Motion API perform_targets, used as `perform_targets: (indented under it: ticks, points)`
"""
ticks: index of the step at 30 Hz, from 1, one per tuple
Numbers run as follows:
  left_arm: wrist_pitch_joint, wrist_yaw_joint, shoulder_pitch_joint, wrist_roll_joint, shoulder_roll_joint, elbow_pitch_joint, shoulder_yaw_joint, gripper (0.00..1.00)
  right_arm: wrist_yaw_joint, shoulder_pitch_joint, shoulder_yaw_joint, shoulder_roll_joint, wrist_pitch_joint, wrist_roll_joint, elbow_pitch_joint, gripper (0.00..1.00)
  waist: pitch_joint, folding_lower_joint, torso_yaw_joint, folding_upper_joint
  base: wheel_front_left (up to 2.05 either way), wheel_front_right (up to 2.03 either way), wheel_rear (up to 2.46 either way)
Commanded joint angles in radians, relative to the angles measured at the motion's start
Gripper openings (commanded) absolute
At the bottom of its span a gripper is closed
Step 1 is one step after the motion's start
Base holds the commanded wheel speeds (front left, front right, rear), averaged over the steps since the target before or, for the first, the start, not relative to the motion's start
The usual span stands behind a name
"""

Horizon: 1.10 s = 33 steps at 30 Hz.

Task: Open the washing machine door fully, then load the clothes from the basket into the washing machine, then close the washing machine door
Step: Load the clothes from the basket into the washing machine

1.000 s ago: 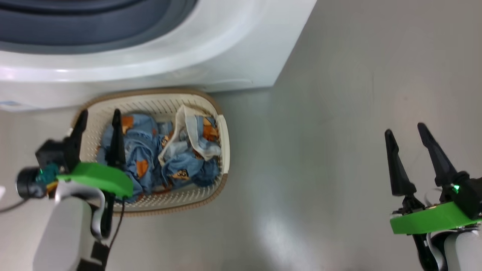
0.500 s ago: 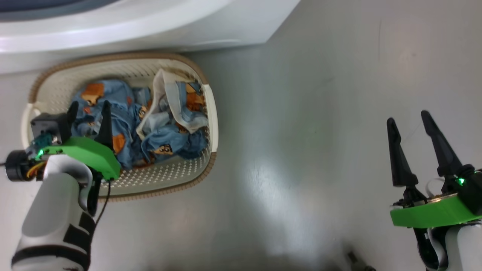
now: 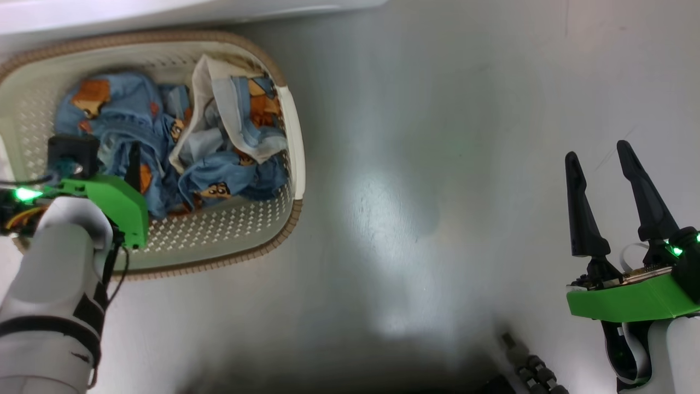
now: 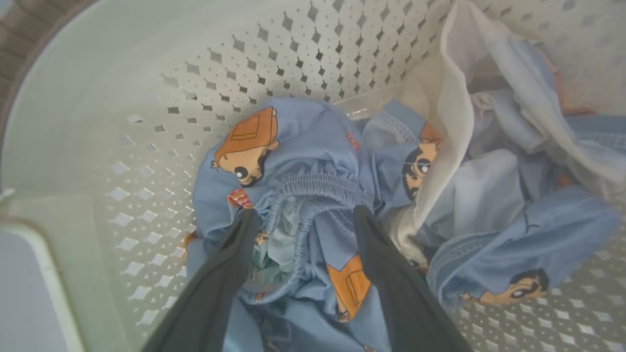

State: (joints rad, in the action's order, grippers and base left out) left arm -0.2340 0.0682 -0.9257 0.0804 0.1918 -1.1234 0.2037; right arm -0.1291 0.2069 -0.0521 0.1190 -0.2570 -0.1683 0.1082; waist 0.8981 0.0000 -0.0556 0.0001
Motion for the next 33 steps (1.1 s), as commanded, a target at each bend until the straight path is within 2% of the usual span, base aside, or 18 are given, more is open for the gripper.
perform_targets:
  ticks: [1,7,13,19,25,27,29,33]
  points:
    - [0.011,-0.016,0.006,-0.027,0.058,-0.016,0.004,1.00,-0.002,-0.013,0.019,-0.002,-0.005,0.009,0.025,1.00,0.032,0.0000,-0.001,-0.0001,0.00,0.00,0.00]
    - [0.045,-0.041,-0.057,-0.104,0.097,-0.083,0.081,1.00,-0.002,-0.002,0.036,-0.013,-0.005,0.010,0.030,1.00,0.063,0.0000,-0.008,-0.0001,0.00,0.00,0.00]
    - [0.048,-0.037,-0.112,-0.156,0.126,-0.110,0.144,1.00,-0.002,0.001,0.047,-0.020,-0.005,0.005,0.029,1.00,0.083,0.0000,-0.023,-0.0001,0.00,0.00,0.00]
    - [0.057,-0.007,-0.140,-0.152,0.123,-0.132,0.162,1.00,-0.002,0.010,0.060,-0.025,-0.005,0.002,0.026,1.00,0.099,0.0000,-0.041,-0.0001,0.00,0.00,0.00]
    - [0.085,-0.002,-0.143,-0.127,0.119,-0.149,0.156,1.00,-0.002,0.015,0.062,-0.024,-0.005,-0.001,0.026,1.00,0.109,0.0000,-0.050,-0.0001,0.00,0.00,0.00]
    - [0.090,-0.001,-0.142,-0.118,0.117,-0.151,0.151,0.96,-0.002,0.016,0.062,-0.023,-0.005,-0.001,0.026,1.00,0.109,0.0000,-0.051,-0.0001,0.00,0.00,0.00]
    - [0.092,0.001,-0.139,-0.104,0.115,-0.154,0.144,0.00,-0.002,0.018,0.061,-0.023,-0.005,0.000,0.026,1.00,0.108,0.0000,-0.052,-0.0001,0.00,0.00,0.00]
    - [0.092,0.005,-0.128,-0.090,0.112,-0.159,0.143,0.00,-0.002,0.026,0.057,-0.024,-0.005,-0.002,0.027,1.00,0.094,0.0000,-0.055,-0.0001,0.00,0.00,0.00]
